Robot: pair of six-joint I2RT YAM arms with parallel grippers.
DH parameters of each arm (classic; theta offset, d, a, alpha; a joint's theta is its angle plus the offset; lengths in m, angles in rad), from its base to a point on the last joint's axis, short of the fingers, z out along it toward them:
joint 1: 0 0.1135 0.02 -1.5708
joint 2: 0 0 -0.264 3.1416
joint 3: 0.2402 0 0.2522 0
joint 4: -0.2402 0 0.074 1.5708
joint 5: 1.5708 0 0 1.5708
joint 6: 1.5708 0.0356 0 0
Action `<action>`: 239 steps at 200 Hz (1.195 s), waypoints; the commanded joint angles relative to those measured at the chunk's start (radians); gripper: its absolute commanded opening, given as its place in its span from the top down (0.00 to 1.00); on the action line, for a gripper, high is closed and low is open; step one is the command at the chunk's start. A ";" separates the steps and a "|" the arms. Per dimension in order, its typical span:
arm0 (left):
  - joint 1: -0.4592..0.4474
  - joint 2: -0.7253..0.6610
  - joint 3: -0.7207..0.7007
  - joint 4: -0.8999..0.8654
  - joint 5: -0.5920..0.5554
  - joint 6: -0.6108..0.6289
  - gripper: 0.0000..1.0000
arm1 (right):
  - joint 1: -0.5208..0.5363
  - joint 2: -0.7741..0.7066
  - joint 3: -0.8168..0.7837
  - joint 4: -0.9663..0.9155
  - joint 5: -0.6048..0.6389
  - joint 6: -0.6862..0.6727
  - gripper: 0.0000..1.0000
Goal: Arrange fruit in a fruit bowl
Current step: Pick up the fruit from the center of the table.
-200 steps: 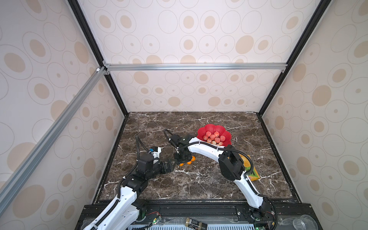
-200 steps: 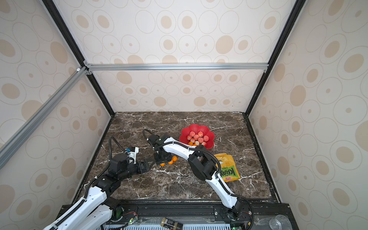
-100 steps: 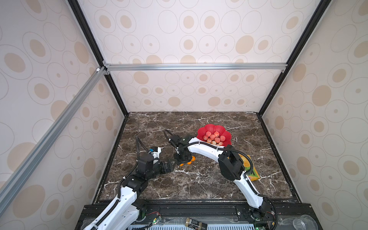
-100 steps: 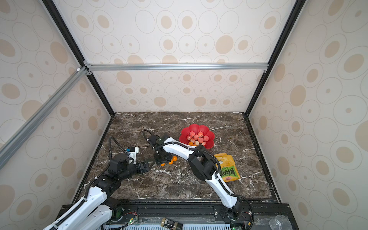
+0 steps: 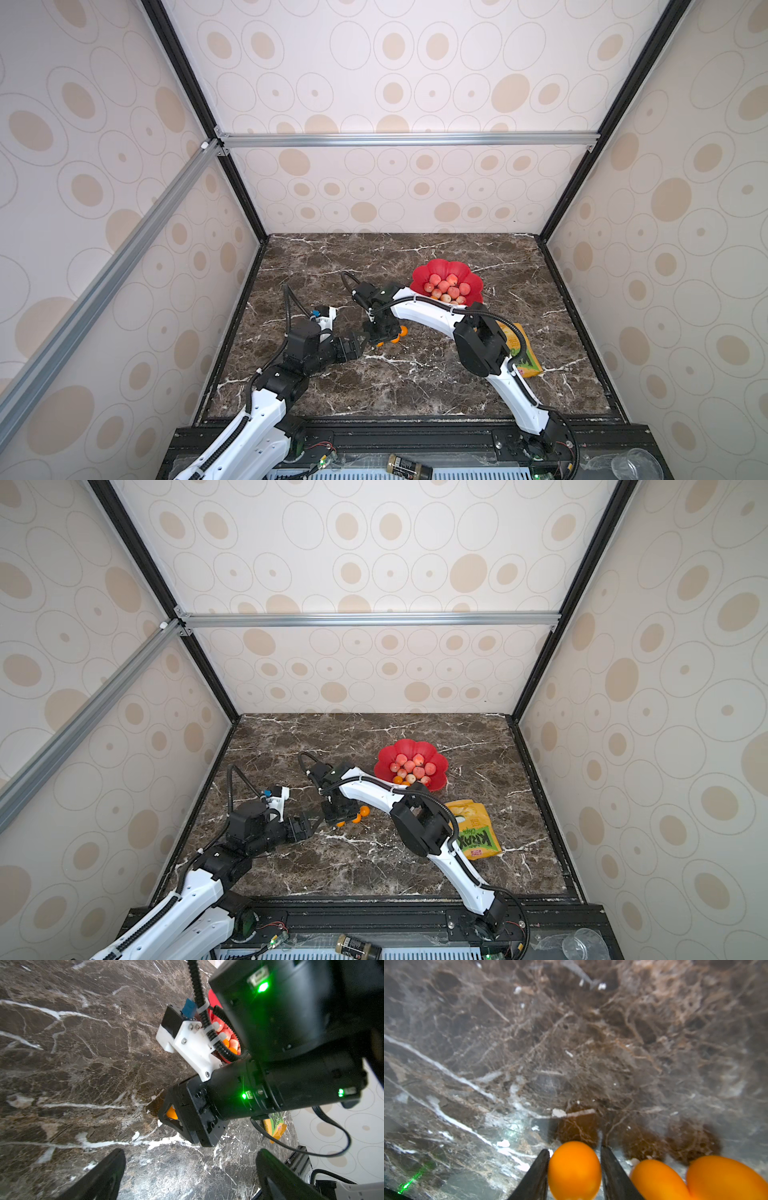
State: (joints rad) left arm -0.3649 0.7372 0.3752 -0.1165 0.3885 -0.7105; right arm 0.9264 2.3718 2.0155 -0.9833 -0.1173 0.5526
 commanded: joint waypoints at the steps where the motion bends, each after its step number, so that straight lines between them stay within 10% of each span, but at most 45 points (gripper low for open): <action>1: 0.010 0.005 0.010 0.010 0.009 0.009 0.01 | 0.010 0.020 0.022 -0.031 0.000 0.000 0.58; 239: 0.009 0.048 0.093 0.070 0.032 0.066 0.01 | -0.014 -0.169 -0.069 -0.016 0.041 0.007 0.62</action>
State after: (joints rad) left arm -0.3603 0.7547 0.4030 -0.1066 0.3977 -0.6804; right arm 0.9230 2.2829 1.9755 -0.9825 -0.1009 0.5529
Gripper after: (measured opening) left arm 0.986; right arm 0.383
